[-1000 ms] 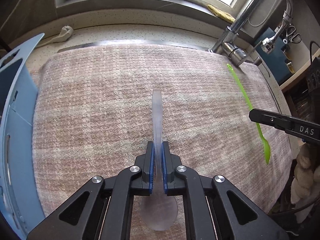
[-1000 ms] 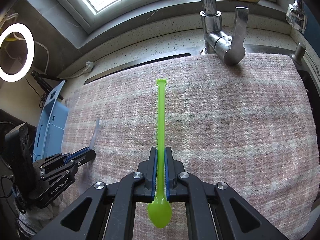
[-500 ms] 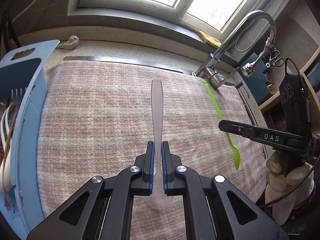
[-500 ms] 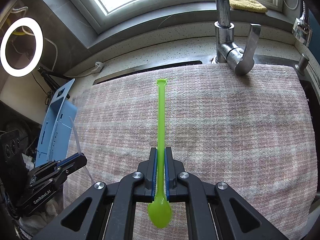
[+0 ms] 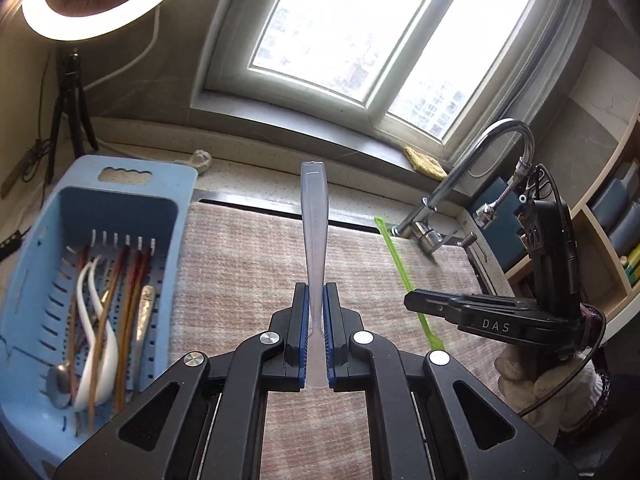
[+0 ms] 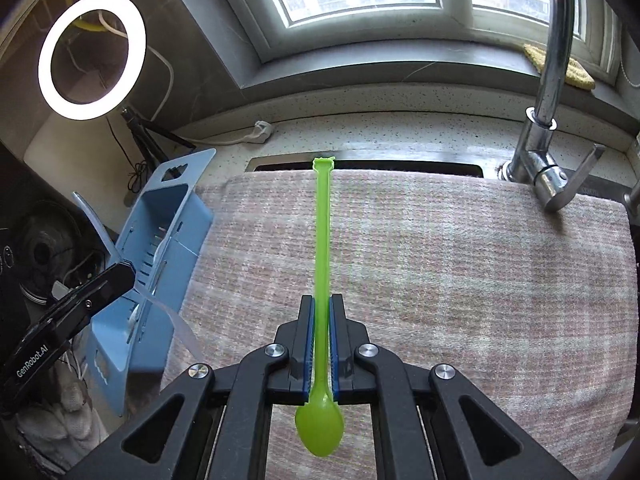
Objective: Organize utensils
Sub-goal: 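Lift both spoons and carry them over the blue basket, then lower both spoons into the basket and open both tools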
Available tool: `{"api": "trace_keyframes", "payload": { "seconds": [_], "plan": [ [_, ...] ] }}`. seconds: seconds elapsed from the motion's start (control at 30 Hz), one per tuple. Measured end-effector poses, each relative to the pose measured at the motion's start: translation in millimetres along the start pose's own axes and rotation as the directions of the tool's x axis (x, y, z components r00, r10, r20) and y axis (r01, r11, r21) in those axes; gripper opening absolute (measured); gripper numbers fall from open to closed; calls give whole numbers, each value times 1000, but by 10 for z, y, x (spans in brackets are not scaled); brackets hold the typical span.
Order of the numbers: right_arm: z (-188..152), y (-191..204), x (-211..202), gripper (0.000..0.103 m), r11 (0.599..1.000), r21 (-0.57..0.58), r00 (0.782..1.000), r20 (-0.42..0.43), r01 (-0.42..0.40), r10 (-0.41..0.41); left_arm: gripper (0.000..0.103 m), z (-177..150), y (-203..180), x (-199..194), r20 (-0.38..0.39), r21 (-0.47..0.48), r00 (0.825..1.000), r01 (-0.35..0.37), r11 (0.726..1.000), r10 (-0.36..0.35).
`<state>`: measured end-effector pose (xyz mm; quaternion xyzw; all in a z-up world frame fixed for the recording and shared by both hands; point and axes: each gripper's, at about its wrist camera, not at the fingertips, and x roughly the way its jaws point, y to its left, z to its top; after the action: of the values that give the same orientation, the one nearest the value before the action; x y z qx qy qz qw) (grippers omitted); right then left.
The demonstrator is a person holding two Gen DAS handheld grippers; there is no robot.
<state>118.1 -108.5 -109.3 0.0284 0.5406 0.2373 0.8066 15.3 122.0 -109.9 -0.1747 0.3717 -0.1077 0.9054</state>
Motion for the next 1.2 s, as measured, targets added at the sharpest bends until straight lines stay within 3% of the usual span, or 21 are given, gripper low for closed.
{"api": "trace_keyframes", "payload": {
  "seconds": [0.23,0.5,0.87,0.93,1.0,1.07,1.2],
  "plan": [
    [186,624,167,6,992,-48,993,-6,-119,119,6,31,581,-454,15,-37,985,-169,985,169],
    [307,1335,461,6,969,-86,972,-59,-232,227,6,-71,1001,-651,-10,-68,961,-277,958,277],
    [378,1896,808,6,964,-114,969,-93,-240,230,6,-98,1240,-611,-62,-65,952,-303,951,299],
    [395,1944,852,7,965,-119,970,-101,-235,223,11,-87,1260,-597,-65,-70,950,-311,948,307],
    [407,1966,872,10,968,-119,973,-99,-222,211,19,-85,1278,-608,-62,-81,949,-314,946,309],
    [407,1979,876,20,968,-131,975,-91,-215,204,19,-89,1289,-624,-61,-85,949,-313,946,308],
    [391,1952,872,20,968,-146,977,-85,-206,195,19,-116,1312,-645,-63,-87,945,-325,942,320]
  ]
}}
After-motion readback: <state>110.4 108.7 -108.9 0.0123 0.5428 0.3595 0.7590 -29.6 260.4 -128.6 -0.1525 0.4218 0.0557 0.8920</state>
